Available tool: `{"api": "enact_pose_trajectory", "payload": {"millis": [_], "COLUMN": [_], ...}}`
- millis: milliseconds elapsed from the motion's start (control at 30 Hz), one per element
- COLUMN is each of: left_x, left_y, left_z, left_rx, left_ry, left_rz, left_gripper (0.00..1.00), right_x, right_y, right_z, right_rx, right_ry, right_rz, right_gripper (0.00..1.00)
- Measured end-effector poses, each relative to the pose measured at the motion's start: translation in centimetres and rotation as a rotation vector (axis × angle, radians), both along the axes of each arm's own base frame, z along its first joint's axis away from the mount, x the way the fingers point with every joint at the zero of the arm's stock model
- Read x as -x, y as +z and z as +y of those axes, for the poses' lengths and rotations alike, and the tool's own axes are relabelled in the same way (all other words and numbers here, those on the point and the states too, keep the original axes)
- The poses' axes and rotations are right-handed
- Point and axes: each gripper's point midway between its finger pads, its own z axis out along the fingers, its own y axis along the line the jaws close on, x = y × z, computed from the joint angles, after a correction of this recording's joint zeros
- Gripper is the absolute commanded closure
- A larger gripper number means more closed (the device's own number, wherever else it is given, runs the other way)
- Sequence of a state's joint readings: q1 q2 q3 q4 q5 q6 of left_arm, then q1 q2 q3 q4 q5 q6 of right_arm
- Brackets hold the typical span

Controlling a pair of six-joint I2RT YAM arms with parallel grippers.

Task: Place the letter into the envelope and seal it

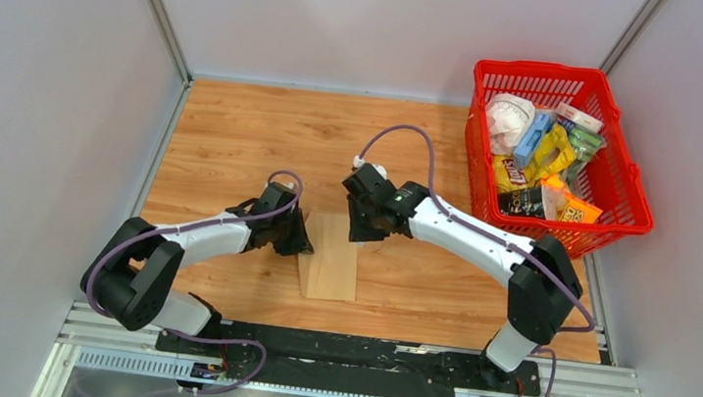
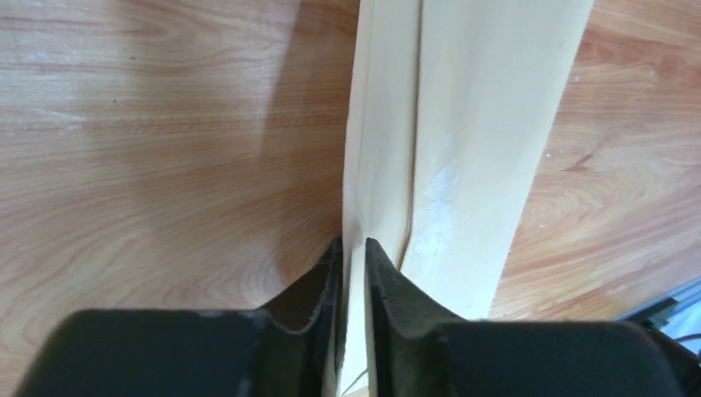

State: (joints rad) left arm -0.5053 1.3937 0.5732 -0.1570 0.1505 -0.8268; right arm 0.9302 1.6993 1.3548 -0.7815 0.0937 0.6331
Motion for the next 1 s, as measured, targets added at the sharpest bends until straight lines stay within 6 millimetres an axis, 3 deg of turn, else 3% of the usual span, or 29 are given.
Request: {"api": "enact_pose_trajectory", "payload": {"millis": [100, 167, 233, 467, 667, 800, 900, 1000], "left_x": [-0.1, -0.2, -0.4, -1.6, -2.4, -2.7, -2.9, -3.1], "left_y": [0.4, 0.9, 1.7, 6.2, 12.5, 16.7, 18.7, 19.4], "left_z": [-0.1, -0.3, -0.5, -0.3, 0.9, 0.5, -0.2, -0.6], "left_rx": [-0.002, -0.001, 0.008, 0.074, 0.175, 0.296, 0.381, 0.422], "left_ry": [-0.027, -0.045, -0.061, -0.052, 0.022, 0.067, 0.088, 0.101], "left_rz": [-0.007, -0.011, -0.026, -0.101, -0.215, -0.284, -0.31, -0.312], "left_gripper": [0.54, 0.36, 0.3, 0.31, 0.32, 0.32, 0.32, 0.32], "right_x": [-0.8, -0.8, -0.8, -1.0, -1.4, -1.6, -1.6, -1.1], "right_y": [0.4, 0.5, 0.4, 2.0, 5.6, 7.3, 8.2, 8.9], "right_z": [-0.3, -0.3, -0.4, -0.6, 0.6, 1.8, 2.7, 3.7], "right_rx": [-0.044, -0.066, -0.087, -0.213, -0.372, -0.452, -0.485, -0.513], "right_ry": [-0.02, -0.019, -0.019, -0.014, 0.029, 0.062, 0.086, 0.118], "right_rz": [-0.026, -0.034, -0.04, -0.101, -0.207, -0.259, -0.293, -0.319], "right_gripper": [1.0, 1.0, 1.0, 1.0, 1.0, 1.0, 1.0, 1.0]}}
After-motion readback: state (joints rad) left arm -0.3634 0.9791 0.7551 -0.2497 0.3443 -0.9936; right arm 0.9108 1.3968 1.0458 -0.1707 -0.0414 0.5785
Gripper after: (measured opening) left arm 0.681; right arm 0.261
